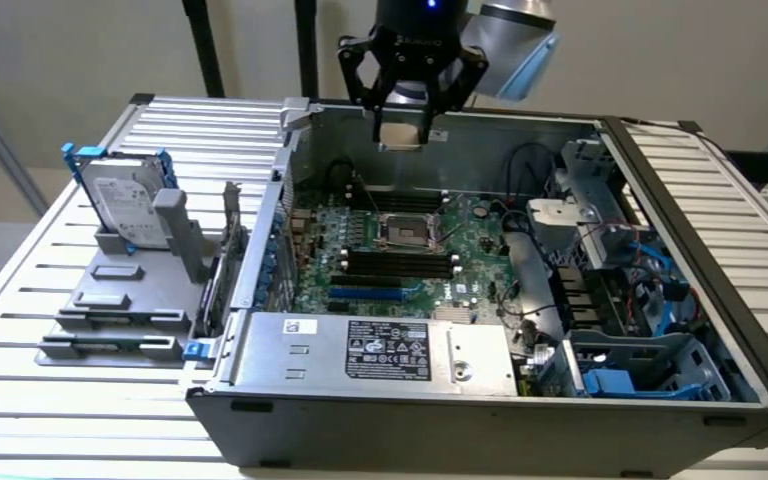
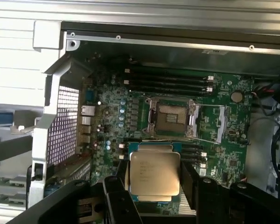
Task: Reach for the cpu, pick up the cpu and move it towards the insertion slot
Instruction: 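Pick up the cpu and move it towards the insertion slot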
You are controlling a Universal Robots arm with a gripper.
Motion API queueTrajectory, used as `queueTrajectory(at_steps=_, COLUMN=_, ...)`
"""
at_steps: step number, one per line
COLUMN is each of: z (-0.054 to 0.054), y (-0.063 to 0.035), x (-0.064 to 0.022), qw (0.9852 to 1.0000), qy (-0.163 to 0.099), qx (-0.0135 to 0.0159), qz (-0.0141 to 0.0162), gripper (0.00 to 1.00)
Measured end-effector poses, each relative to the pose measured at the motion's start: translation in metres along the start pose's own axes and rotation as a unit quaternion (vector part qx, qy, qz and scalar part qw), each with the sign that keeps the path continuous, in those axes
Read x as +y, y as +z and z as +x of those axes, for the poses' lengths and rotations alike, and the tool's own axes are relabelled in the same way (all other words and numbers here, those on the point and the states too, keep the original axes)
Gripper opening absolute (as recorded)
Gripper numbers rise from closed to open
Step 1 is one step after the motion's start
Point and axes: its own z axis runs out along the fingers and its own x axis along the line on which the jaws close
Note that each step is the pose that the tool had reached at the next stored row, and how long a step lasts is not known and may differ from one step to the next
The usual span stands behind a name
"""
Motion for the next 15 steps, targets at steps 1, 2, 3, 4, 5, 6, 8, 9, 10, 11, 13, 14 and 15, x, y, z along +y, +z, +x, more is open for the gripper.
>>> queueTrajectory(at_steps=1, z=-0.002, y=0.0018, x=0.0019, qw=1.0000, qy=0.000, qx=0.0000, qz=0.0001, gripper=0.54)
queueTrajectory(at_steps=2, z=-0.005, y=0.0035, x=0.0031, qw=1.0000, qy=0.000, qx=0.0000, qz=0.0000, gripper=0.54)
queueTrajectory(at_steps=3, z=-0.008, y=0.0050, x=0.0037, qw=1.0000, qy=0.000, qx=0.0000, qz=0.0000, gripper=0.54)
queueTrajectory(at_steps=4, z=-0.011, y=0.0064, x=0.0041, qw=1.0000, qy=0.001, qx=0.0000, qz=0.0000, gripper=0.54)
queueTrajectory(at_steps=5, z=-0.013, y=0.0077, x=0.0045, qw=1.0000, qy=0.001, qx=0.0000, qz=0.0000, gripper=0.54)
queueTrajectory(at_steps=6, z=-0.016, y=0.0087, x=0.0049, qw=1.0000, qy=0.001, qx=-0.0001, qz=0.0000, gripper=0.54)
queueTrajectory(at_steps=8, z=-0.020, y=0.0099, x=0.0060, qw=1.0000, qy=0.002, qx=-0.0001, qz=-0.0001, gripper=0.54)
queueTrajectory(at_steps=9, z=-0.021, y=0.0103, x=0.0065, qw=1.0000, qy=0.003, qx=-0.0002, qz=-0.0001, gripper=0.54)
queueTrajectory(at_steps=10, z=-0.022, y=0.0107, x=0.0071, qw=1.0000, qy=0.003, qx=-0.0002, qz=-0.0001, gripper=0.54)
queueTrajectory(at_steps=11, z=-0.024, y=0.0110, x=0.0077, qw=1.0000, qy=0.004, qx=-0.0002, qz=-0.0001, gripper=0.54)
queueTrajectory(at_steps=13, z=-0.026, y=0.0114, x=0.0083, qw=1.0000, qy=0.008, qx=-0.0005, qz=-0.0004, gripper=0.54)
queueTrajectory(at_steps=14, z=-0.027, y=0.0115, x=0.0086, qw=0.9999, qy=0.011, qx=-0.0006, qz=-0.0005, gripper=0.54)
queueTrajectory(at_steps=15, z=-0.027, y=0.0116, x=0.0089, qw=0.9999, qy=0.013, qx=-0.0008, qz=-0.0006, gripper=0.54)
